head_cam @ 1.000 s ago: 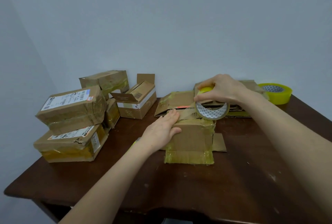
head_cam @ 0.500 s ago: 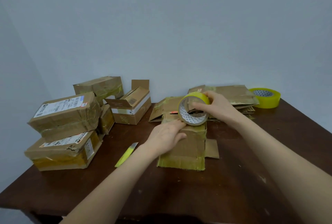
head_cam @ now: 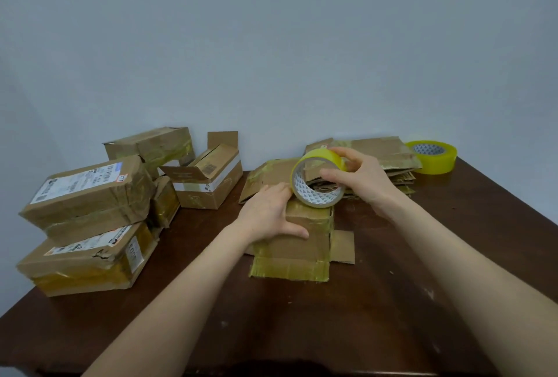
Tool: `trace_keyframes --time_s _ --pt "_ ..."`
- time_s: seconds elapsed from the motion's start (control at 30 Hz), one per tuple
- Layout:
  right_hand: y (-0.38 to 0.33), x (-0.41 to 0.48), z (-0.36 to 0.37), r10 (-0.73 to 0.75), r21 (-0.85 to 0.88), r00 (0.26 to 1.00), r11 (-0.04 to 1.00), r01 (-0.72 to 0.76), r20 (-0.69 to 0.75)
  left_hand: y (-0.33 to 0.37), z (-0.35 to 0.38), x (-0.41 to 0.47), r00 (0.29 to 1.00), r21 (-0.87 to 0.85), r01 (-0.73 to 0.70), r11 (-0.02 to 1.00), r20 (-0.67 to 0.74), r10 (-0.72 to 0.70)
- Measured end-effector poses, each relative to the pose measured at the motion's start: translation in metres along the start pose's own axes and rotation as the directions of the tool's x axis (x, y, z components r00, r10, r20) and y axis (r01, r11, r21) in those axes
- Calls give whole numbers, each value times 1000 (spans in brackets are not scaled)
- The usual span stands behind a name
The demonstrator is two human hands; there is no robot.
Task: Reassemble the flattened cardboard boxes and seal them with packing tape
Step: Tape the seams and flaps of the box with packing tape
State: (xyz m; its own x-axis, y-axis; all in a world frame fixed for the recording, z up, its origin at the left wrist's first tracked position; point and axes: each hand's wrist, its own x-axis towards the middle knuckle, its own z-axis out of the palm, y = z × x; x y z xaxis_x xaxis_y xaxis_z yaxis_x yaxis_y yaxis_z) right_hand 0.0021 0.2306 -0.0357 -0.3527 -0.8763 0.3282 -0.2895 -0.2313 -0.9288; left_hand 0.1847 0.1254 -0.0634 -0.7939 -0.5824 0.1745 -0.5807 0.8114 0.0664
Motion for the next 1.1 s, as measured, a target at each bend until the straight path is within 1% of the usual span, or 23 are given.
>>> trace_keyframes --time_s 0.1,0.2,0.27,0.33,0.4,0.47,0.6,0.67,0.73,0.8,0.87,1.0,1.1 --pt "-8 0 -11 -46 -48 998 998 44 -40 2 -2 -4 999 4 -32 999 3 32" --pt "-14 -4 -24 -68 -141 998 988 70 17 2 -3 -5 999 18 -53 998 0 53" --pt "-14 -4 -25 -68 -191 997 979 71 22 2 -2 -7 996 30 -82 996 -16 82" --pt "-12 -3 -23 -72 -203 997 977 68 -12 3 -1 -14 993 70 -108 992 -34 110" --pt "-8 -5 -22 -79 -212 996 975 67 -47 3 2 -24 992 122 -90 988 -73 99" --pt "-5 -8 -20 -98 -200 993 976 84 -62 11 2 -29 991 126 -53 991 -113 67" --pt "-7 -8 -4 -150 -231 986 964 129 -74 41 0 -26 989 121 -66 990 -127 82" --pt "-11 -5 1 -120 -247 990 964 97 -76 47 0 -26 985 110 -60 992 -152 77" --pt "-14 -4 3 -44 -180 998 983 33 -54 45 3 -27 986 118 -49 992 -156 67" --pt "-22 -3 0 0 -112 998 994 -8 -70 43 3 -28 984 134 -65 989 -155 85" --pt "-26 -1 -4 2 -126 996 992 -13 -92 43 2 -27 982 136 -79 987 -159 101" --pt "-37 0 -6 8 -169 999 986 -15 -40 40 2 -32 977 134 -95 986 -180 118" --pt "-47 1 -25 23 -186 997 982 -36 -69 39 0 -34 973 93 -91 992 -202 108"
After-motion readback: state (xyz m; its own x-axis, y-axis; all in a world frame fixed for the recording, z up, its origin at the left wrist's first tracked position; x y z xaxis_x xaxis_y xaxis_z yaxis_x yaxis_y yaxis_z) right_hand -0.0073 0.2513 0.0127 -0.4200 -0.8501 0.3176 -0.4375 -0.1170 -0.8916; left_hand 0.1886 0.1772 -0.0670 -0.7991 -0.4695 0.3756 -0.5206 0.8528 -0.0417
